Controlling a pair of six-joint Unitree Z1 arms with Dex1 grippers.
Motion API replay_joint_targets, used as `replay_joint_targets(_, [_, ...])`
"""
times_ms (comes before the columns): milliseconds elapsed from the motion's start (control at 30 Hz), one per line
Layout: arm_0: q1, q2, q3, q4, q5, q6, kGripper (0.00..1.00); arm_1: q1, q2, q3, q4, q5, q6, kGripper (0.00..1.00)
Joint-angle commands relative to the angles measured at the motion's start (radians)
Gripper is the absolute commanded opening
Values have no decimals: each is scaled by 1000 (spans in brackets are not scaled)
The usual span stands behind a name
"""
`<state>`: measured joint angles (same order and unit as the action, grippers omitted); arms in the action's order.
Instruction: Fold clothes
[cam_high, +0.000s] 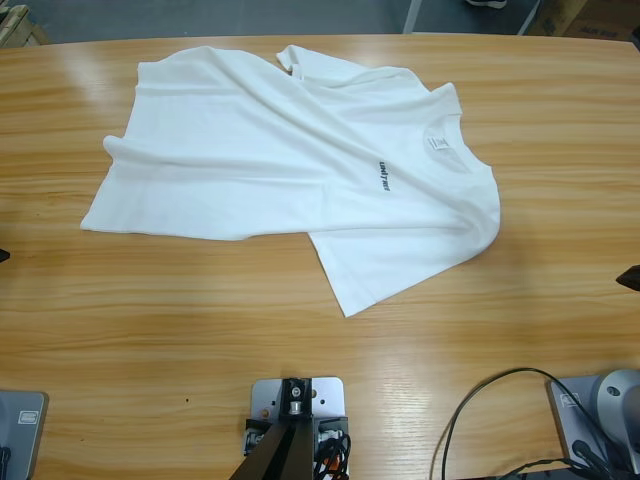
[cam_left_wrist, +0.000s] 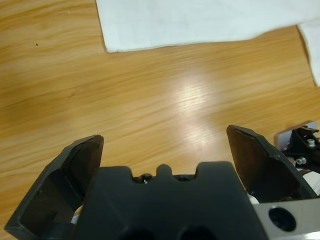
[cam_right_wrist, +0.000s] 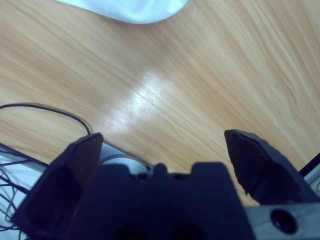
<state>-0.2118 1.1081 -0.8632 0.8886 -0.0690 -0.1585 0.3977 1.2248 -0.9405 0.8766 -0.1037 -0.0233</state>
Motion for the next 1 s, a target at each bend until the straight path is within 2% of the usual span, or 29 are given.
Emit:
replay_joint_targets(33, [-12, 30, 4, 3, -14, 1, 968, 12, 19, 26, 1, 12, -14, 1000])
replay_joint_targets(167, [-11, 32, 4, 4, -14, -2, 968, 12, 17, 24, 3, 12, -13, 1000])
replay_joint_targets(300, [-11, 34, -14, 4, 41, -34, 968, 12, 7, 3, 30, 32, 57, 1000])
replay_joint_targets(400, [-12, 43, -7, 0, 37, -102, 968, 13, 10, -15, 54, 39, 86, 1000])
replay_joint_targets(533, [-14, 13, -20, 13, 25, -145, 968, 13, 6, -15, 65, 87, 323, 1000])
replay_joint_targets(600, [-14, 20, -30, 45, 23, -275, 968, 13, 8, -8, 53, 136, 431, 1000])
replay_joint_targets(733, [-14, 27, -20, 67, -55, -459, 968, 13, 5, 83, -90, 180, 584, 1000])
replay_joint_targets(867, [-14, 29, 12, 59, -53, -668, 968, 13, -3, 206, -267, 235, 771, 1000])
replay_joint_targets(933, [-10, 55, 25, 31, -34, -765, 986, 17, -5, 247, -348, 274, 888, 1000])
replay_joint_targets(1000, [-9, 124, 17, -35, -46, -783, 1000, 80, 12, 249, -415, 288, 946, 1000])
